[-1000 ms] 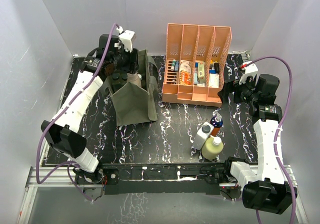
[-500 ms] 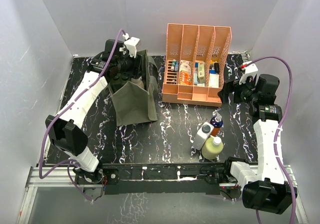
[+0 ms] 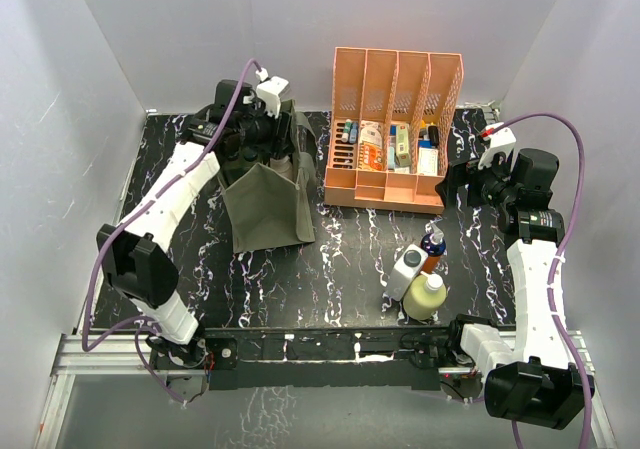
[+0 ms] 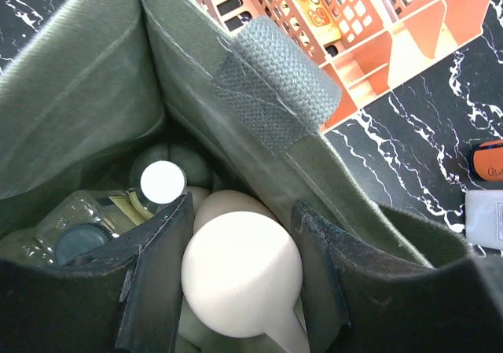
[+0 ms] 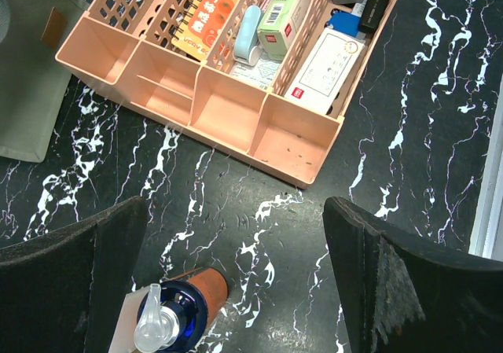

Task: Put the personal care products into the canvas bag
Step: Place the care product in the canvas bag.

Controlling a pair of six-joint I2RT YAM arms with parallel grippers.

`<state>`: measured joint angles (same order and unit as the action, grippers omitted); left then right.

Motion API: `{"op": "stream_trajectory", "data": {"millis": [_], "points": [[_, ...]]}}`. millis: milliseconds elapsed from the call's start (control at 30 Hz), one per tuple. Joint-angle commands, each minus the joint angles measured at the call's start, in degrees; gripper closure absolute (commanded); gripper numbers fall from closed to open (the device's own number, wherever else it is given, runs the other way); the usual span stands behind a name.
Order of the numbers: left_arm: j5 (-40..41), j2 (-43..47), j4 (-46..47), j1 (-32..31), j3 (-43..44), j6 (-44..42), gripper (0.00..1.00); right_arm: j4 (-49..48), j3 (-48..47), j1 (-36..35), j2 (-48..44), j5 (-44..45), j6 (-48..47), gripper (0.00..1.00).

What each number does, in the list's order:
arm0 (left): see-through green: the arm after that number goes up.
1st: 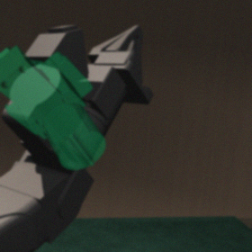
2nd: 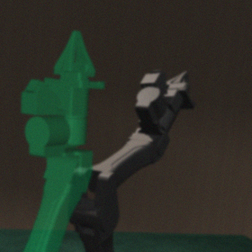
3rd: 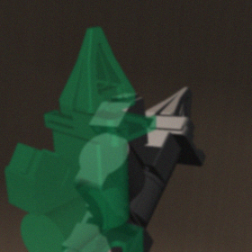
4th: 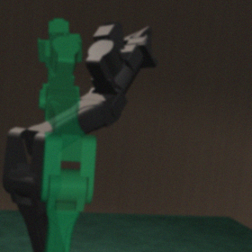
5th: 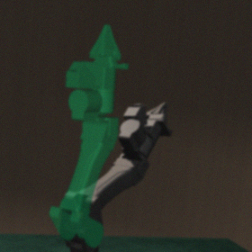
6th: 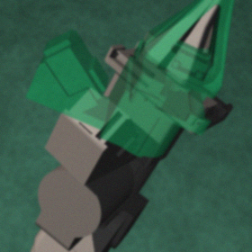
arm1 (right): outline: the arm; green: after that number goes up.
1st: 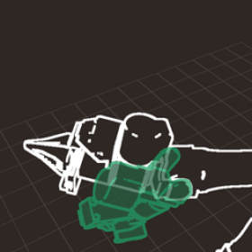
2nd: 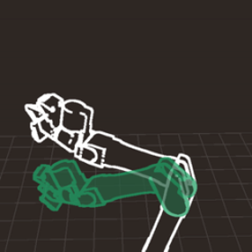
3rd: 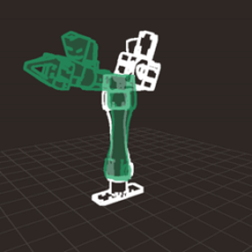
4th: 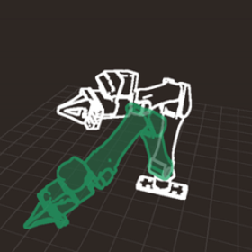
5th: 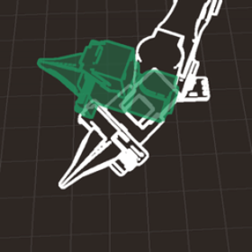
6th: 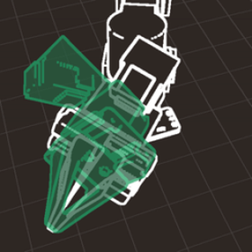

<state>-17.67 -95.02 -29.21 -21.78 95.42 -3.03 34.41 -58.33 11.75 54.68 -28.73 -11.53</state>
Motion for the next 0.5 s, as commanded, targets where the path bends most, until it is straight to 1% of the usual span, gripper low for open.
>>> {"op": "stream_trajectory", "data": {"millis": [0, 167, 300, 467], "points": [[-3.2, 1.7, 6.0, -0.4, -0.2, -1.7, 1.00, -3.1, -0.3, 0.2, -1.3, -0.7, 0.1, 0.01], [-3.9, 2.4, 8.8, -0.5, -2.4, -3.9, 1.00, -3.0, -0.4, 0.3, -1.2, -0.8, 0.1, 0.01], [-6.2, 2.7, 10.6, -0.7, -3.7, -5.0, 1.00, -3.1, -0.3, 0.2, -1.3, -0.8, 0.1, 0.01], [-6.1, 2.2, 10.8, -0.8, -4.4, -5.9, 1.00, -3.1, -0.2, 0.3, -1.4, -0.6, 0.1, 0.01]]}}
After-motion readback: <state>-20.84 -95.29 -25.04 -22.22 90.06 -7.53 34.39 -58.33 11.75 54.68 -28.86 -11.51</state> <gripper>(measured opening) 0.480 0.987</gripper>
